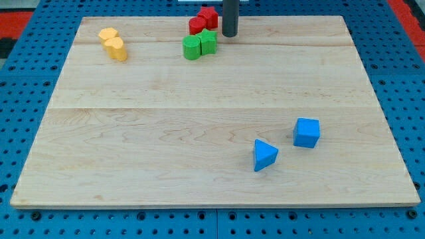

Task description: Move the red circle left a bit

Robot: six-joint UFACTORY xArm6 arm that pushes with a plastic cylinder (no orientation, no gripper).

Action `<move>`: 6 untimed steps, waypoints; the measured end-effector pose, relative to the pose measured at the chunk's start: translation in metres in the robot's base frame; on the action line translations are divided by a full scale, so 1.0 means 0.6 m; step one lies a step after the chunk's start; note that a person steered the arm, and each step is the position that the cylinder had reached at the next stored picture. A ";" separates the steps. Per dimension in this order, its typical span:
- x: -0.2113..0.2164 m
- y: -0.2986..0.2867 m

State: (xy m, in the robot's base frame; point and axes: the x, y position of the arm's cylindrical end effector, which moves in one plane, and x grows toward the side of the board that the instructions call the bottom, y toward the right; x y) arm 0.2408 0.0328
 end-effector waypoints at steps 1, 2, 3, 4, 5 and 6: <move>0.000 -0.007; 0.000 -0.040; 0.003 -0.095; 0.003 -0.147; 0.006 -0.134; 0.004 -0.094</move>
